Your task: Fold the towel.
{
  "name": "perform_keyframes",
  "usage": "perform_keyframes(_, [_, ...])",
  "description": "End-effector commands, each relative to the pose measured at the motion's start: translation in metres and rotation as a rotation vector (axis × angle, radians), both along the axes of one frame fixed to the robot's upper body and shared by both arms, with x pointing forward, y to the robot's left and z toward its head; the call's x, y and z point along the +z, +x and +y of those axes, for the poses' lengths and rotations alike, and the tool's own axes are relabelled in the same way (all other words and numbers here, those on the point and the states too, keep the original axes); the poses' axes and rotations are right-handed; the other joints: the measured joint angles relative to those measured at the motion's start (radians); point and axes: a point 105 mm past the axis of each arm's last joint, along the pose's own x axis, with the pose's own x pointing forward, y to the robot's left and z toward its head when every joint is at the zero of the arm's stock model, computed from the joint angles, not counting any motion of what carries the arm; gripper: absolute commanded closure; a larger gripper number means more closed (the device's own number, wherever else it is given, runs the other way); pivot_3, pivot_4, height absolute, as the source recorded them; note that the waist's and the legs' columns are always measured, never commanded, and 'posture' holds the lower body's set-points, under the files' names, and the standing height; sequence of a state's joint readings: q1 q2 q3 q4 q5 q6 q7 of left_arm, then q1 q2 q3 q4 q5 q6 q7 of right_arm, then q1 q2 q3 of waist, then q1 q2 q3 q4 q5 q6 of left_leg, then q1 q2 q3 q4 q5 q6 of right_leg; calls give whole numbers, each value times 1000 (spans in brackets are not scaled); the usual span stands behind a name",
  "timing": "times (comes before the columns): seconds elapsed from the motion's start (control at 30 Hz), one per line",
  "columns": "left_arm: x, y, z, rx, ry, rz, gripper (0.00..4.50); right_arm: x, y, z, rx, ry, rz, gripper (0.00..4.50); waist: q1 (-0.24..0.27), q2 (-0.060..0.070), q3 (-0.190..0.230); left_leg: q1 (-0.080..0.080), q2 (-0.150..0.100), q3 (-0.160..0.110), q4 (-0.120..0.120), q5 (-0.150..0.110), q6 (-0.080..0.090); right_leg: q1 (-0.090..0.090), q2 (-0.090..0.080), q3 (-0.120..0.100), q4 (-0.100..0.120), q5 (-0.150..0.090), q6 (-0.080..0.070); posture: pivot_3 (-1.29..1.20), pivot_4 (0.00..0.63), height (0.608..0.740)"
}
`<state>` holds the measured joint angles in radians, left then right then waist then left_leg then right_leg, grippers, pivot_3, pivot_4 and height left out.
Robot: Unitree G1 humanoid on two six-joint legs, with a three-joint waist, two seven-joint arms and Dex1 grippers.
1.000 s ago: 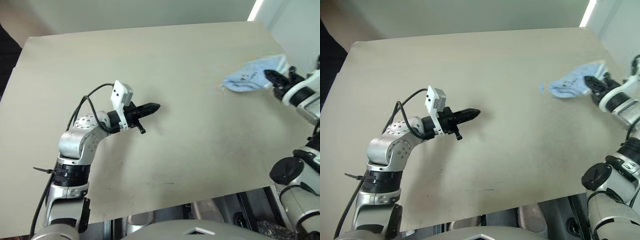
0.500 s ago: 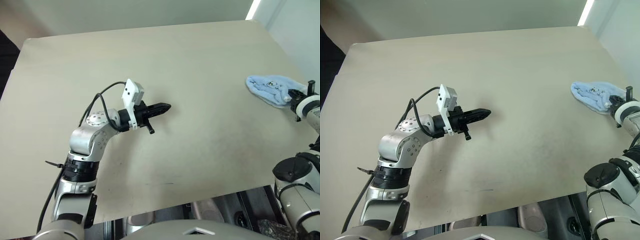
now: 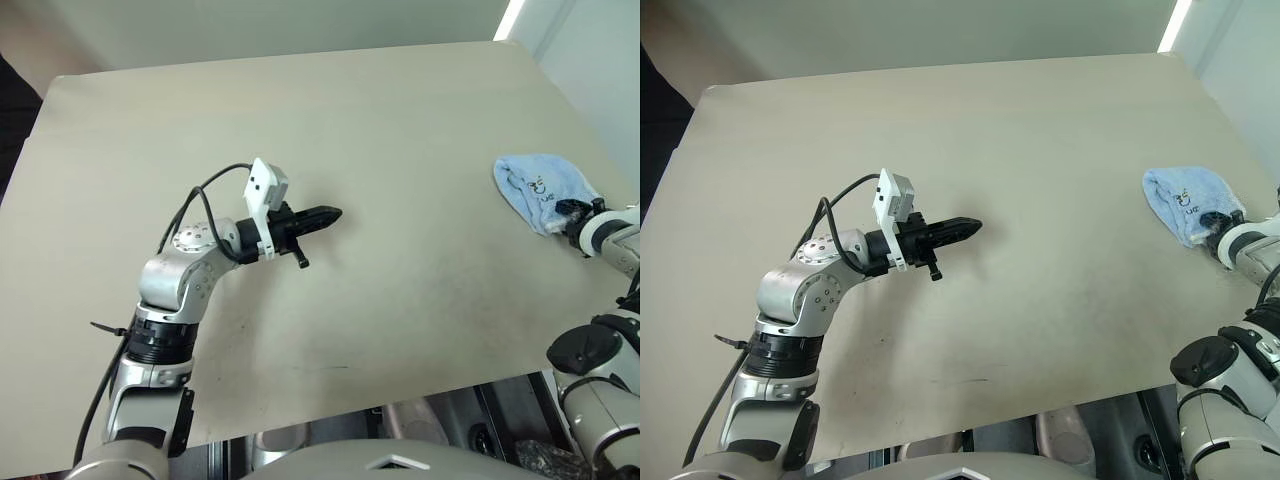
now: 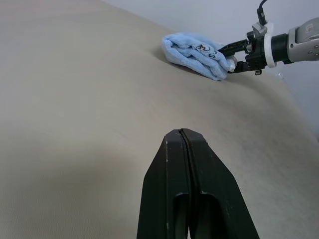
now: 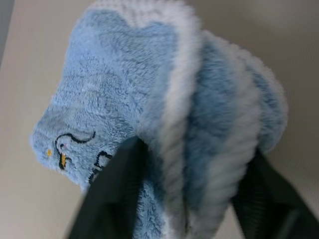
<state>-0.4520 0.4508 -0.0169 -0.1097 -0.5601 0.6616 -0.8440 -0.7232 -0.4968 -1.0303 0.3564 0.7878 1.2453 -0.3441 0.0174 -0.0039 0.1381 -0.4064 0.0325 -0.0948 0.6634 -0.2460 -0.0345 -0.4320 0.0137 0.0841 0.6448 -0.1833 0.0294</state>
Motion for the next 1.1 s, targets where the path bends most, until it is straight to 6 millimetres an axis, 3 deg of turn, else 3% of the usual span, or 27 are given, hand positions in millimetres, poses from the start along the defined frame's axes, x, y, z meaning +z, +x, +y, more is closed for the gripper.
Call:
perform_keyframes(0.03, [7,-5,-5,-25,-6,-31,4500,18,-7,2,-5,-21,-63,629,0,0,0,0,0,0,0,0,0,0,0,0,0,0,0,0,150,740])
perform_keyframes(0.1, [6,-5,-7,-32,-6,-30,4500,22,-10,0,-27,-41,-76,38,0,0,0,0,0,0,0,0,0,0,0,0,0,0,0,0,150,740])
perform_keyframes(0.23, [6,-5,-7,-35,-6,-30,4500,25,-11,0,-39,-58,-87,38,1,0,0,0,0,0,0,0,0,0,0,0,0,-1,1,0,150,740])
perform_keyframes(0.33, [5,-5,-9,-40,-6,-27,4500,39,-20,-21,-173,-212,-69,38,3,0,0,-1,0,0,0,0,0,0,0,0,0,-1,1,0,150,740])
perform_keyframes(0.53, [5,-4,-9,-43,-7,-27,4500,50,-26,-28,-247,-311,-55,38,1,0,0,-1,0,0,1,-1,1,0,-1,0,0,-1,1,0,150,740])
perform_keyframes(0.67, [4,-3,-7,-39,-1,-26,4500,80,-21,-24,-247,-415,-165,38,0,2,0,-1,0,0,1,-1,1,-1,-1,0,0,-1,2,0,150,740])
perform_keyframes(0.73, [2,-1,-5,-22,10,-26,4500,90,-5,10,-20,-518,-243,38,-2,2,0,-1,0,0,0,-1,1,-1,0,0,0,0,2,0,150,740])
perform_keyframes(0.8, [1,-1,-3,-15,15,-26,4500,90,0,25,82,-555,-268,38,-5,2,0,-1,0,1,1,-1,1,-1,0,0,0,0,2,0,150,740])
perform_keyframes(0.87, [-2,2,1,4,34,-30,4500,90,3,62,306,-726,-306,38,-4,2,0,-1,0,1,1,-1,1,-1,0,0,0,-1,2,0,150,740])
perform_keyframes(0.93, [-7,6,14,58,58,-30,4500,66,-1,115,618,-817,-333,38,-4,1,0,-1,0,1,0,-1,1,0,0,0,0,-2,3,0,150,740])
perform_keyframes(1.0, [-12,8,25,99,84,-28,4500,48,-6,140,784,-838,-351,38,-4,1,0,-1,0,0,1,0,1,1,2,0,0,-4,3,0,150,740])
perform_keyframes(1.1, [-17,8,37,126,111,-24,4500,35,-10,157,911,-864,-367,38,-4,1,0,-3,-1,1,3,0,0,1,1,1,0,-5,5,0,150,740])
